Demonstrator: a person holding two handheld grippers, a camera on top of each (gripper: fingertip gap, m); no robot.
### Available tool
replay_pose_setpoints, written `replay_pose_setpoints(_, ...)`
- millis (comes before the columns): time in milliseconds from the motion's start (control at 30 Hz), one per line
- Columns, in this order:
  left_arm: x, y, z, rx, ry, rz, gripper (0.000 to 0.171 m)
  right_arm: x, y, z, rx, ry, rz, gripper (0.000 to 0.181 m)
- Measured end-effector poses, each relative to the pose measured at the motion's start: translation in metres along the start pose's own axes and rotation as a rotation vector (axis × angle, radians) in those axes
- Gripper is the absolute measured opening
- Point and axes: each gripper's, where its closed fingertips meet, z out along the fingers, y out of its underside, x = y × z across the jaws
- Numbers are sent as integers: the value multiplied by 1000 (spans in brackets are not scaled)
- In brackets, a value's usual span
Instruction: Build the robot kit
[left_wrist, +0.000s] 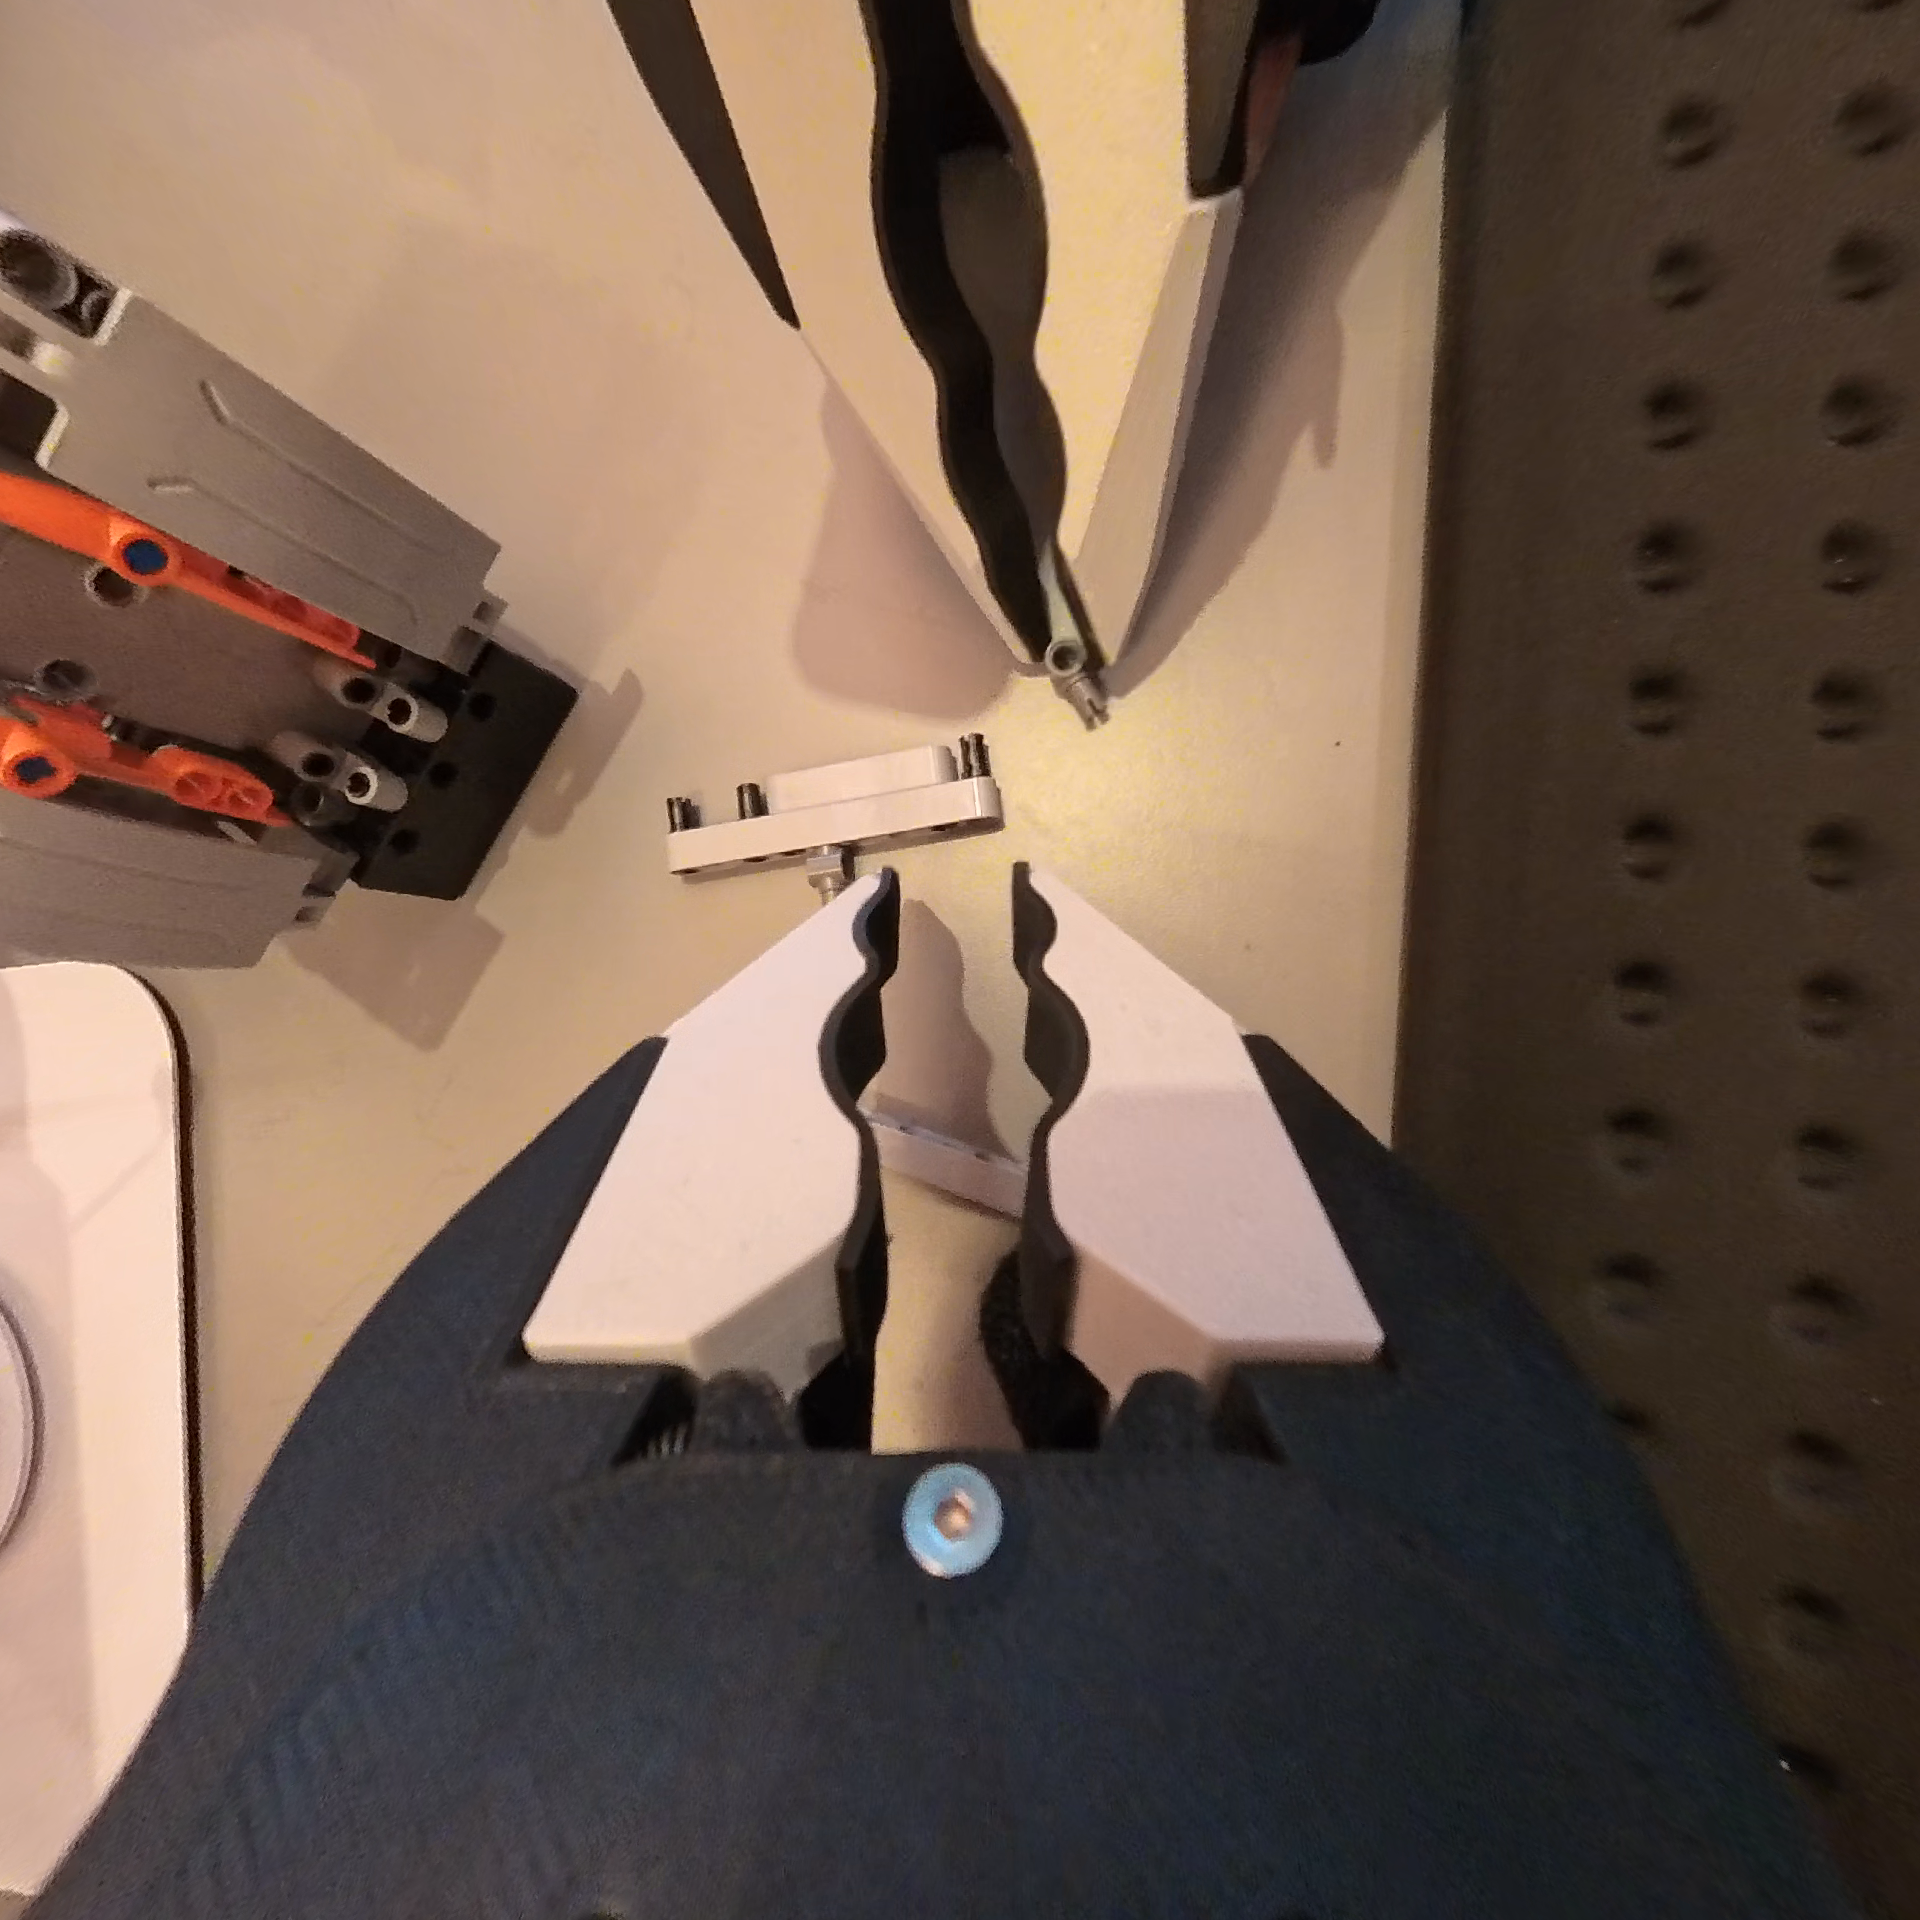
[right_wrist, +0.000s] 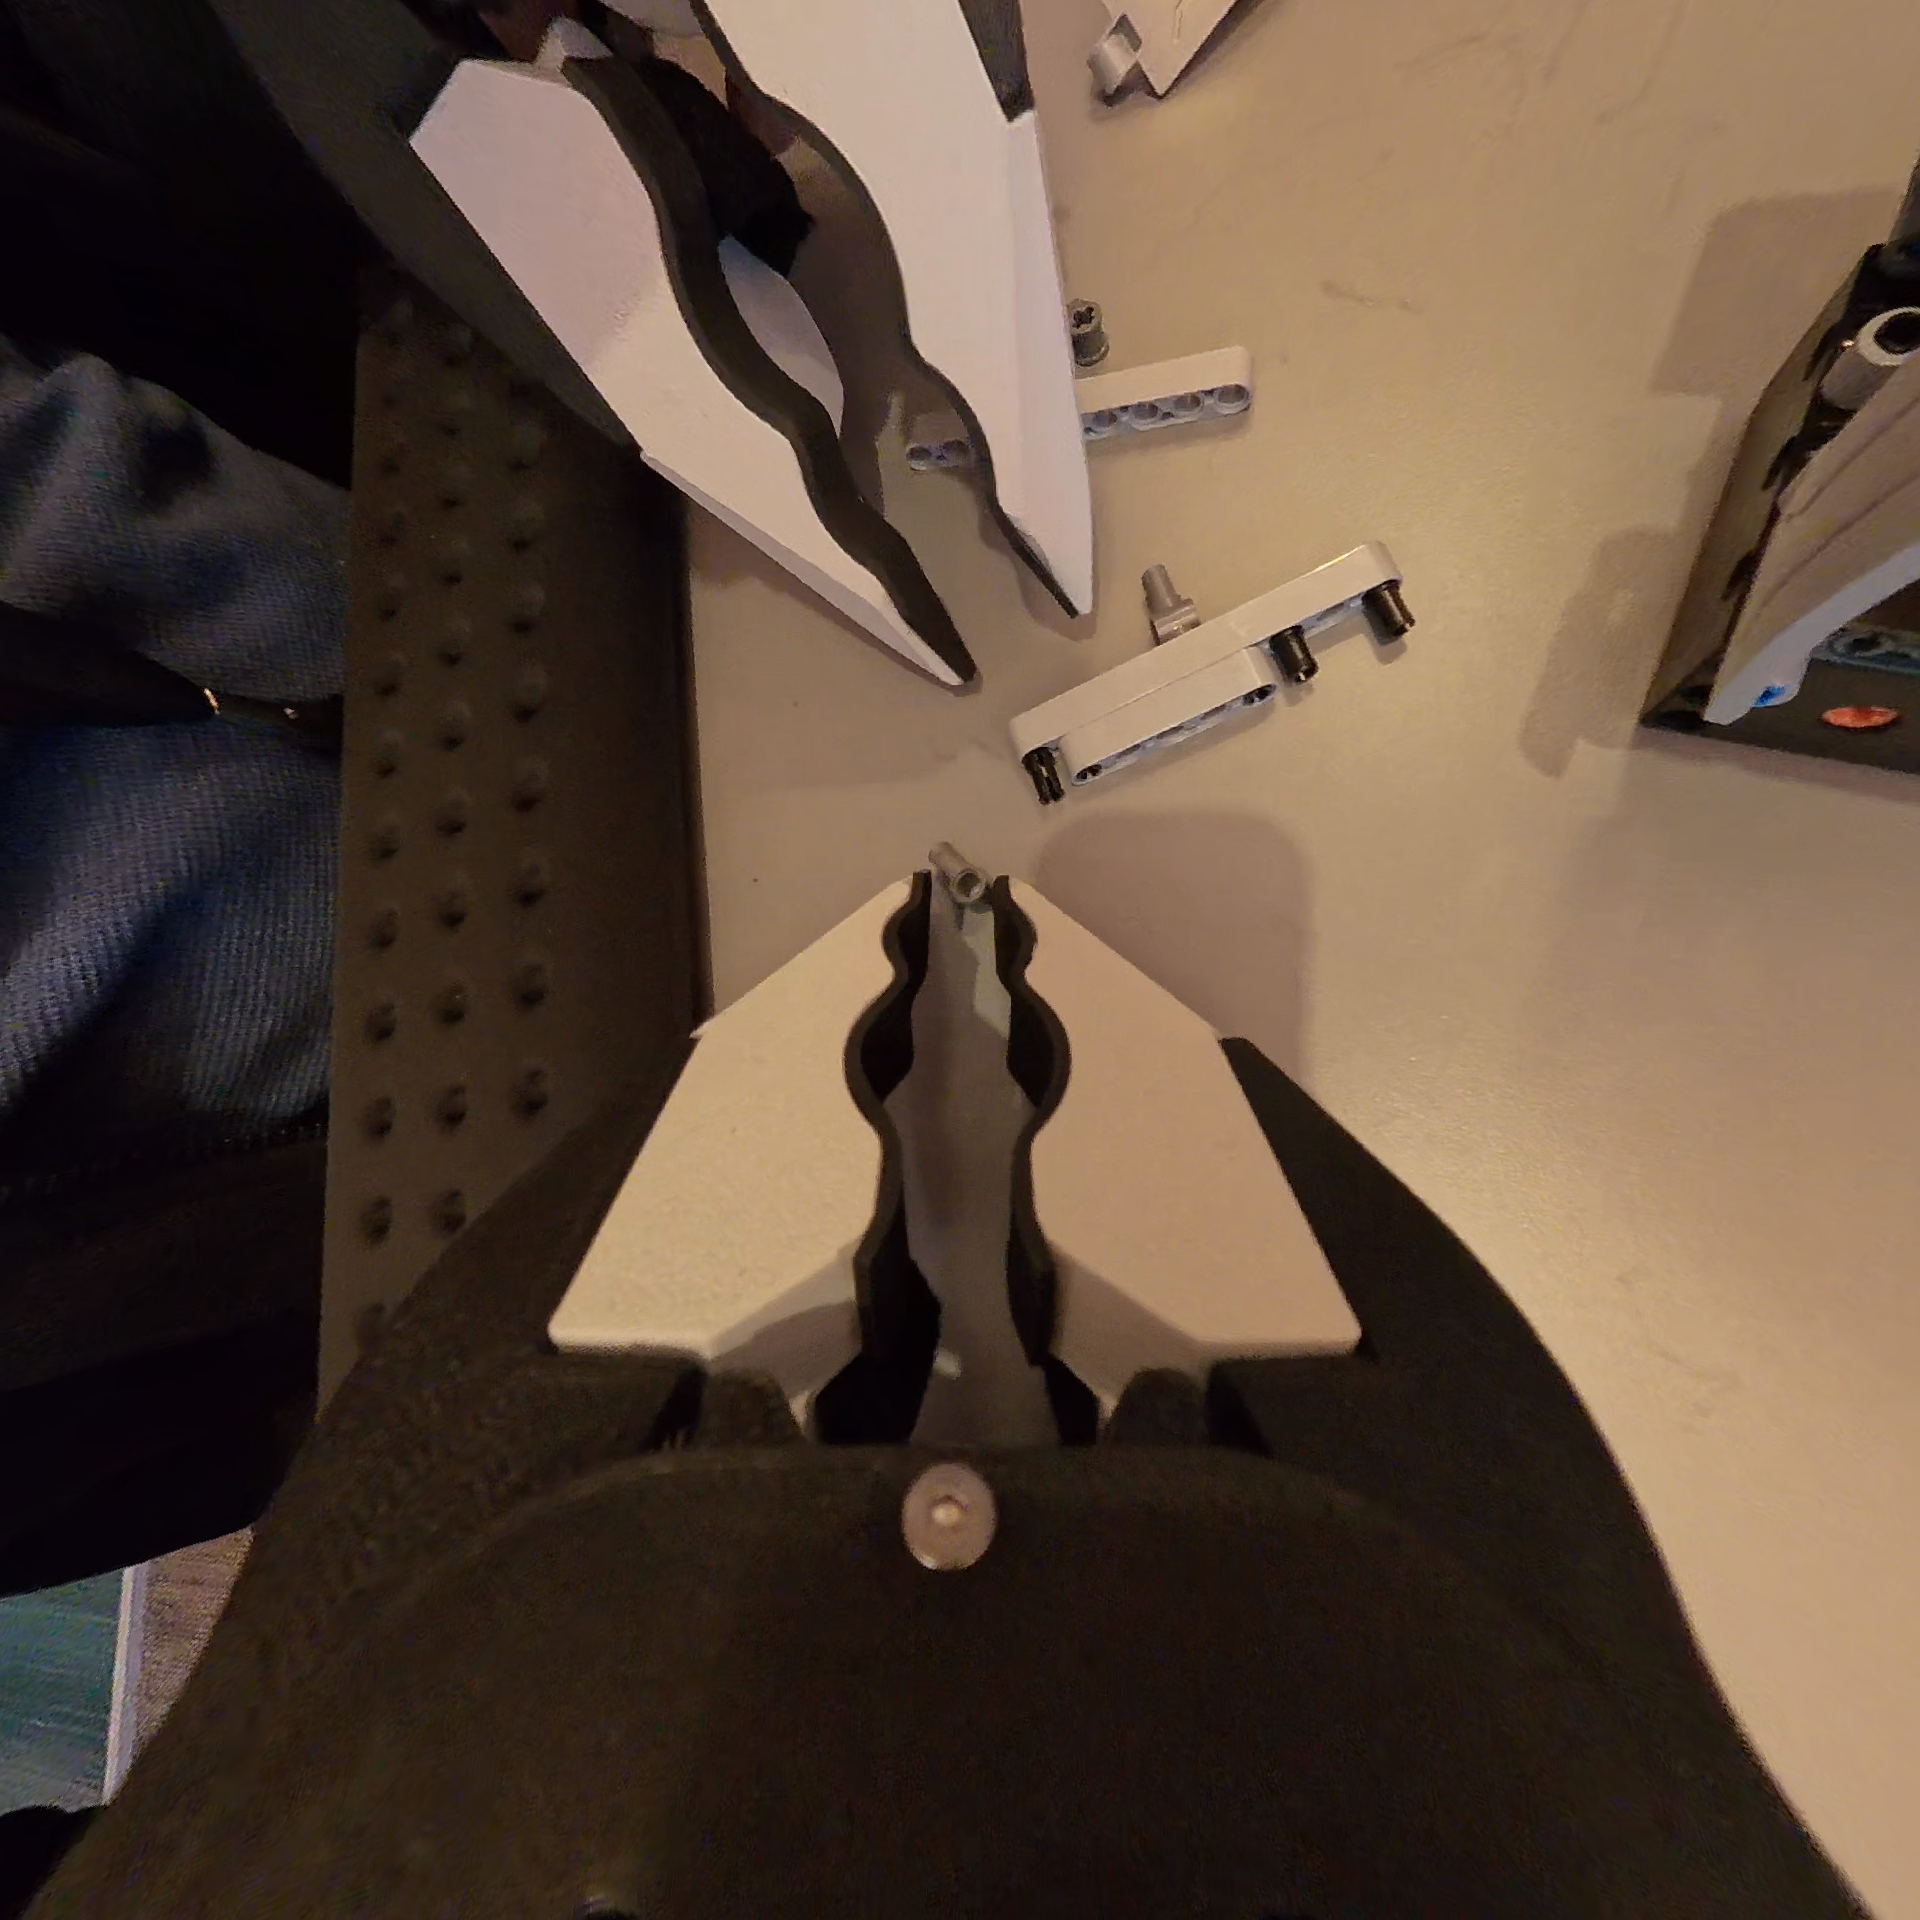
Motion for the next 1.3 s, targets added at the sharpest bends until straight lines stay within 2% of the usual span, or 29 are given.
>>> replay_pose_setpoints(233,-12,1,-8,23,-29,-44,24,5,-7,-5,42,34,-21,11)
replay_pose_setpoints(433,-17,9,-1,-12,-23,-95,31,12,-15,-4,66,84,-44,10)
replay_pose_setpoints(567,-18,10,6,-24,-19,-113,25,13,-14,4,42,96,-56,9)
replay_pose_setpoints(767,-22,8,10,-30,-42,-115,3,11,-13,9,24,90,-69,6)
replay_pose_setpoints(867,-22,7,9,-26,-51,-105,3,12,-12,7,25,95,-67,8)
replay_pose_setpoints(1300,-34,-14,-14,75,-202,3,2,11,-36,-17,202,71,-6,13)
